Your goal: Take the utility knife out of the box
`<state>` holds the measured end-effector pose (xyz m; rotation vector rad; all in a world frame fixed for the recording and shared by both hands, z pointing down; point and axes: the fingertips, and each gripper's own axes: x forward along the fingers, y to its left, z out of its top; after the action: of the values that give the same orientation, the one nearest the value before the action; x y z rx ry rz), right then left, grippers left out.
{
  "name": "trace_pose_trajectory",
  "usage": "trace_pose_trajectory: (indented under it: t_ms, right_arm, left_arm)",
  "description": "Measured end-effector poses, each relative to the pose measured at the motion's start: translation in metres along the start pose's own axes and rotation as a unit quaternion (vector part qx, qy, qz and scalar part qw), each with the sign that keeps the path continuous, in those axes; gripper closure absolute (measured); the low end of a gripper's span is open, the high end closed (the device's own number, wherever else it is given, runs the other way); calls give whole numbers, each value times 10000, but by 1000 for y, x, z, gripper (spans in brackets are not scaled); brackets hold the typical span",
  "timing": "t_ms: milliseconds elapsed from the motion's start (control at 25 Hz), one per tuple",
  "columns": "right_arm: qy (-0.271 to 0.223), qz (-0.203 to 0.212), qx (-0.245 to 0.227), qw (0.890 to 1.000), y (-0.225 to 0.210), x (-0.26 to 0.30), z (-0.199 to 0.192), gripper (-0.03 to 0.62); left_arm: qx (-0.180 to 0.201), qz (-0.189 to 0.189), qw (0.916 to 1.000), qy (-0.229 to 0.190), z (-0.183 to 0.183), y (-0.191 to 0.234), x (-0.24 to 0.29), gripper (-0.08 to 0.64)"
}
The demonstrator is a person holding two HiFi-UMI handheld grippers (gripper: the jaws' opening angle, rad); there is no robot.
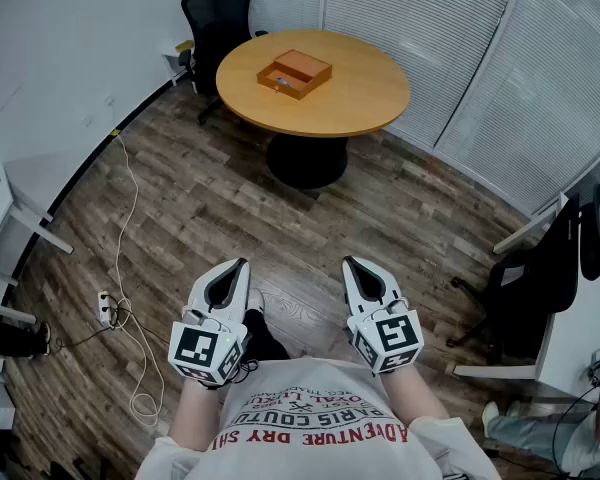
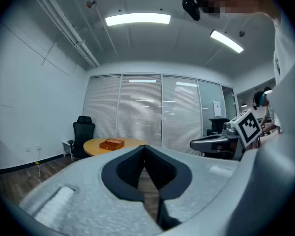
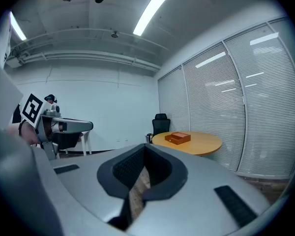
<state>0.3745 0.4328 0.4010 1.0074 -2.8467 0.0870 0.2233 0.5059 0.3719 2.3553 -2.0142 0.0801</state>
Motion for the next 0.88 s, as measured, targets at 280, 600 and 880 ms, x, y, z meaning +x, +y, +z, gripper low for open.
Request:
trace_pose_trajectory:
  t_ms: [280,600,880]
  right_arm:
    - [49,-122,-5,9999,-6,5,-2,586]
    - [189,-130,154,9996,-19,15,-17,584]
    - [523,-117,377,9979,-31,52,-35,584]
  left_arm:
    - [13,-27,10000,62,-2,7,8,566]
    - [-93,-13,9999,138,-11,8,22,565]
    - [-265,-16,9989,377,-28,31,44,566]
